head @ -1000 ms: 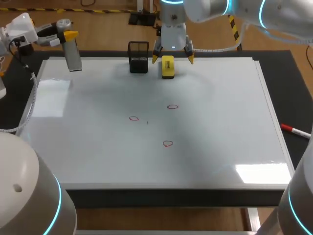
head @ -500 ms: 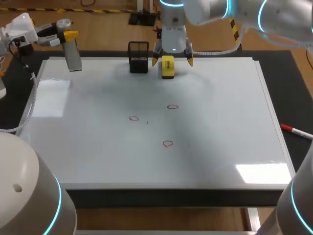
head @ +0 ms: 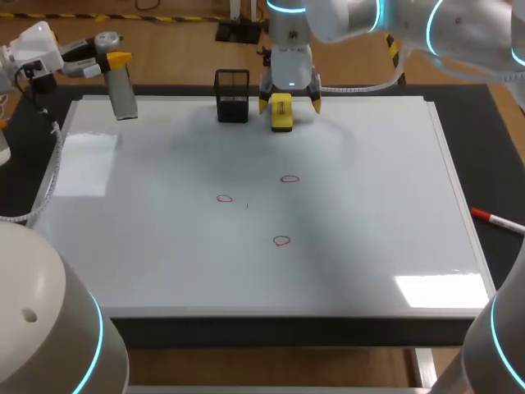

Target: Pick up the inspection probe, press it on each red-marked spot on the whiteboard one by one, put down the probe, pick up the eraser, and wipe off all the red marks.

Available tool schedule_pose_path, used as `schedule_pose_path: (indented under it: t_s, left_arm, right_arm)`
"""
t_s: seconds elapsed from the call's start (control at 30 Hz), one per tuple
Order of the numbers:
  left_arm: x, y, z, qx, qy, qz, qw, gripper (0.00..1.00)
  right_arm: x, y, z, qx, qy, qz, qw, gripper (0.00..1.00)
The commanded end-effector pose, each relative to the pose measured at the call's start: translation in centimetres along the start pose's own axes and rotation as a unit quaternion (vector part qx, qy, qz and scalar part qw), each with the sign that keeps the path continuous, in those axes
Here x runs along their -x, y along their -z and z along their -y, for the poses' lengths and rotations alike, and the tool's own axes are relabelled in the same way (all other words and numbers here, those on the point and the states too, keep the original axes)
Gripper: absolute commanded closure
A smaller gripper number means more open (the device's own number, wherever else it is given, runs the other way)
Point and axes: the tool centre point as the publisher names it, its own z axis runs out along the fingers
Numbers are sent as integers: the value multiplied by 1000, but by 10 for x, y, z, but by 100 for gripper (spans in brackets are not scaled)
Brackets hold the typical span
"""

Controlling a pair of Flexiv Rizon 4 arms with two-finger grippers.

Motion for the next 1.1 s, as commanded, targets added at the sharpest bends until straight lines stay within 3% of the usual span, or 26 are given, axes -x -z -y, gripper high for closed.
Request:
schedule_pose_path:
  t_s: [0.03,0.53,1.1]
  left_arm:
    - [-1,0,1,0,-1,1,1000,100]
    - [-1,0,1,0,-1,1,1000,100]
    - [-1,0,1,0,-1,1,1000,100]
  right_arm:
    - [2,6,3,-1,-2,-8,1000,100]
    - [-20,32,-7,-19,-44,2,999,100]
    - [-97,60,-46,-45,-126,7,991,100]
